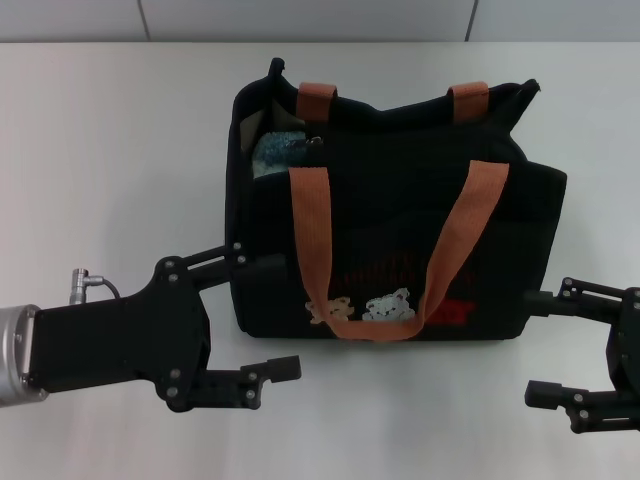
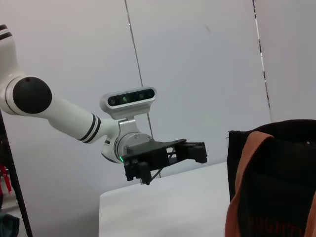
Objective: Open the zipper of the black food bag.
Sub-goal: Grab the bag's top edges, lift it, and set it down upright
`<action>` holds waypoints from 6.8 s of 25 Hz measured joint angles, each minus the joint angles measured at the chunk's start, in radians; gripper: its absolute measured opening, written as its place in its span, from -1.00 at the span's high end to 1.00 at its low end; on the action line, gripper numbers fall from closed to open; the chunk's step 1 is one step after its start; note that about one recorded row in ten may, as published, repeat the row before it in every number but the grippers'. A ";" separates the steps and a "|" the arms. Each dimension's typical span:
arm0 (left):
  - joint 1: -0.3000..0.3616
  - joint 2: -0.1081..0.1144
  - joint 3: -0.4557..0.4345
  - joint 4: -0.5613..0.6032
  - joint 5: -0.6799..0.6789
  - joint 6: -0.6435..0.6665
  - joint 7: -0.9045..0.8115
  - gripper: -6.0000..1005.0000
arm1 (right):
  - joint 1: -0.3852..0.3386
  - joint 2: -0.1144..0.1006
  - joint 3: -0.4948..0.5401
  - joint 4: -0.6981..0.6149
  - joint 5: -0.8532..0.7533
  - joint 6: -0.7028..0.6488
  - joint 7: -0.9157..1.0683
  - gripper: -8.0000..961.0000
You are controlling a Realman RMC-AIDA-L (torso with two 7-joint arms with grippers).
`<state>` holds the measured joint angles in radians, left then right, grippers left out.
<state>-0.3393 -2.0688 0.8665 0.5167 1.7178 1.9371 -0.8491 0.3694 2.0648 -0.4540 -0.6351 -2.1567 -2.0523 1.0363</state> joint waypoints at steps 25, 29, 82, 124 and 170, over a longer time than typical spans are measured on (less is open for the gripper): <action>-0.006 -0.002 0.006 -0.009 0.018 -0.004 -0.004 -0.68 | 0.007 0.002 0.000 0.000 0.000 0.000 0.003 -0.74; -0.006 -0.002 0.006 -0.009 0.015 -0.001 -0.005 -0.68 | 0.008 0.006 0.000 0.001 0.000 0.000 0.001 -0.74; -0.042 -0.011 -0.105 -0.363 -0.287 -0.250 0.457 -0.08 | 0.014 0.011 0.009 0.002 0.009 -0.002 0.007 -0.74; -0.237 -0.011 -0.044 -0.191 -0.375 -0.111 0.455 0.77 | 0.201 -0.022 -0.243 -0.576 0.373 0.280 0.952 -0.73; -0.268 -0.011 0.019 -0.175 -0.381 -0.078 0.480 0.77 | 0.490 -0.109 -0.361 -0.575 0.204 0.187 1.624 -0.39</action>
<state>-0.6077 -2.0801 0.8851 0.3419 1.3364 1.8592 -0.3696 0.8594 1.9563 -0.8148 -1.2100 -1.9523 -1.8651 2.6605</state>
